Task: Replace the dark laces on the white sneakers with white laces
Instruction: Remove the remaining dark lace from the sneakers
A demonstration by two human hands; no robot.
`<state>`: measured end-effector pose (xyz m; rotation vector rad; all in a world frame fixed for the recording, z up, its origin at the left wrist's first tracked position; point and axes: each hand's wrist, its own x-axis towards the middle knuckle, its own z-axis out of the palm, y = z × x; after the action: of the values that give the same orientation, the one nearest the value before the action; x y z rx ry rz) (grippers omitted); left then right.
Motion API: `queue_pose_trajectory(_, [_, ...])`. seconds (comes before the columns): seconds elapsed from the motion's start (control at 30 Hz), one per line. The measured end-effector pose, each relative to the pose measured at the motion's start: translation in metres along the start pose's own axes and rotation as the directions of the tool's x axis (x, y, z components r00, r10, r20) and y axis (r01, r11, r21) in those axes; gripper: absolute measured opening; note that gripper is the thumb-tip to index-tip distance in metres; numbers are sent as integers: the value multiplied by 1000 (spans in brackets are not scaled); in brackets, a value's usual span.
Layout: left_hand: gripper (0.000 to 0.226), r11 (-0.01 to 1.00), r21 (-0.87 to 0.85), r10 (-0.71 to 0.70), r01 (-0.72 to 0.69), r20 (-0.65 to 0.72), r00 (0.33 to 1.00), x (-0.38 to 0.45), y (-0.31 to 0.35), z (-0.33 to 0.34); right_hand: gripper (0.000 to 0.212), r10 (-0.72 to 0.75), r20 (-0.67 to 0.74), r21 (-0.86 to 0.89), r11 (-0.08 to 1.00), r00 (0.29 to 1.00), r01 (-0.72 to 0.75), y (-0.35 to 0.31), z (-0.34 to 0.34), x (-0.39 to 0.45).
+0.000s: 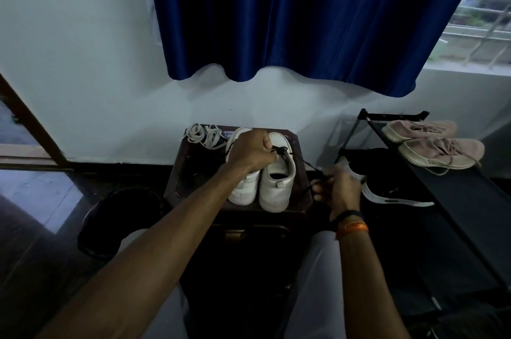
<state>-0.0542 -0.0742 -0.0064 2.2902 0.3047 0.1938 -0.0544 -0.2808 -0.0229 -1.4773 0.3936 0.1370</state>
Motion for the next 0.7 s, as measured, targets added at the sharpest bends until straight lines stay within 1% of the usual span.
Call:
queue_pose_trajectory(0.03, [23, 997, 72, 39, -38, -16, 999, 0, 0, 2, 24, 24, 35, -208, 978, 999, -16, 6, -3, 5])
queue_pose_trajectory(0.07, [26, 984, 166, 70, -66, -21, 997, -1, 1, 4, 31, 43, 71, -426, 905, 997, -9, 9, -4, 9])
queue_pose_trajectory(0.1, [29, 961, 264, 94, -84, -24, 995, 0, 1, 6, 39, 43, 93, -610, 792, 995, 23, 10, -5, 12])
queue_pose_trajectory(0.13, [31, 931, 352, 111, -97, -20, 994, -1, 3, 8, 48, 14, 94, -738, 672, 995, 60, 10, -5, 13])
queue_pose_trajectory(0.17, [32, 903, 416, 124, -105, -19, 992, -1, 3, 9, 53, -52, 73, -807, 583, 996, 90, 9, -4, 13])
queue_pose_trajectory(0.2, [32, 884, 453, 137, -112, -23, 990, -1, 3, 11, 53, -151, 43, -839, 532, 988, 118, 6, -1, 12])
queue_pose_trajectory(0.23, [31, 877, 467, 143, -113, -29, 989, 0, 1, 12, 48, -278, 19, -851, 499, 960, 161, 3, 3, 11])
queue_pose_trajectory(0.27, [29, 880, 461, 145, -111, -39, 989, -1, -1, 13, 40, -398, 9, -845, 488, 917, 220, 0, 8, 10])
queue_pose_trajectory(0.3, [27, 892, 438, 145, -109, -50, 988, -1, -3, 14, 30, -498, 24, -822, 484, 867, 301, -3, 13, 10])
queue_pose_trajectory(0.33, [24, 912, 397, 141, -102, -70, 988, -2, -6, 14, 22, -570, 72, -788, 470, 818, 397, -6, 21, 11])
queue_pose_trajectory(0.37, [22, 934, 345, 134, -94, -96, 986, -2, -8, 15, 15, -618, 152, -750, 436, 771, 498, -8, 30, 11])
queue_pose_trajectory(0.4, [21, 951, 297, 127, -87, -121, 984, -3, -9, 16, 10, -642, 248, -703, 396, 726, 591, -8, 38, 11])
queue_pose_trajectory(0.43, [21, 962, 260, 121, -82, -139, 983, -3, -10, 17, 10, -644, 335, -660, 360, 688, 659, -6, 46, 13])
queue_pose_trajectory(0.47, [23, 969, 235, 115, -77, -152, 982, -3, -11, 18, 14, -629, 401, -641, 328, 666, 694, -5, 53, 15])
queue_pose_trajectory(0.5, [23, 974, 214, 110, -74, -163, 980, -3, -13, 19, 19, -605, 441, -644, 301, 663, 703, -4, 58, 17])
queue_pose_trajectory(0.6, [22, 982, 172, 106, -76, -173, 979, -3, -17, 22, 25, -554, 453, -675, 298, 698, 675, -3, 63, 23])
queue_pose_trajectory(0.7, [20, 984, 161, 100, -75, -151, 984, 0, -19, 22, 24, -577, 412, -677, 324, 706, 661, -5, 62, 23])
